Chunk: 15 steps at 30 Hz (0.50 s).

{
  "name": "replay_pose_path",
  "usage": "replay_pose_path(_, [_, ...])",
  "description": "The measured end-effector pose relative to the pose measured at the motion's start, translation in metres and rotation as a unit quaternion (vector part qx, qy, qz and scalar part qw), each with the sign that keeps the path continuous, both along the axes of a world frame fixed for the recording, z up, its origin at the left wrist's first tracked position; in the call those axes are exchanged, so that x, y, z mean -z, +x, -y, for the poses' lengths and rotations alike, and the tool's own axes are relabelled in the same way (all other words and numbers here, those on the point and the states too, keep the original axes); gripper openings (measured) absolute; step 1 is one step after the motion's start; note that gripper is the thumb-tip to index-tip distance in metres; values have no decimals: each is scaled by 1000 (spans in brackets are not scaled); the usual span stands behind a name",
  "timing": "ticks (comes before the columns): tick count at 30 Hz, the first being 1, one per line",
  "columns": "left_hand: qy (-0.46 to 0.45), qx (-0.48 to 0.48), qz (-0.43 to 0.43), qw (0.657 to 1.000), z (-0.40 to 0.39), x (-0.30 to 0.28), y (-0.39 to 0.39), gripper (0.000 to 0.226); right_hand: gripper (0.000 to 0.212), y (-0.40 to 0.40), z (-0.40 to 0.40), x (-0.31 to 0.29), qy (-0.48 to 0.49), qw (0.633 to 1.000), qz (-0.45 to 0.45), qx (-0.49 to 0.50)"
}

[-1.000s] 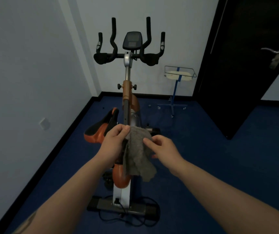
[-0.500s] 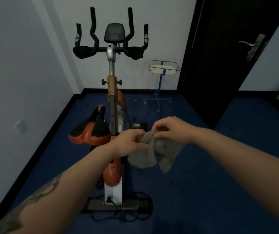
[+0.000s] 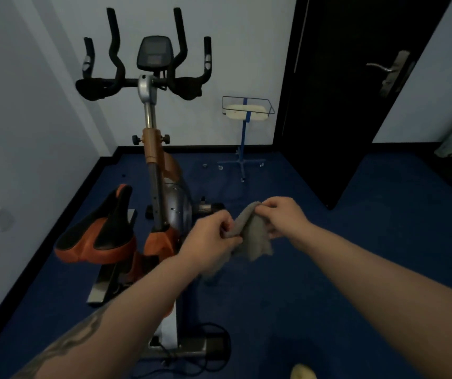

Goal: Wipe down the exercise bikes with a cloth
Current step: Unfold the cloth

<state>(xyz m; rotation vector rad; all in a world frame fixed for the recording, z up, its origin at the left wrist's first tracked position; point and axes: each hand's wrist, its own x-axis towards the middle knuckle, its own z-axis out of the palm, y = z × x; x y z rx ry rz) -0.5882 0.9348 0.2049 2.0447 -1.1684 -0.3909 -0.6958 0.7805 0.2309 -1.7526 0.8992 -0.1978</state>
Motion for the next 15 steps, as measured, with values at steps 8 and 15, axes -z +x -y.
replay_pose_path(8, [35, 92, 20, 995, 105, 1, -27, 41, 22, -7, 97, -3, 50, 996, 63, -28])
replay_pose_path(15, [-68, -86, -14, 994, 179, -21, -4, 48, 15, -1, 190, -23, 68, 982, 100, -142])
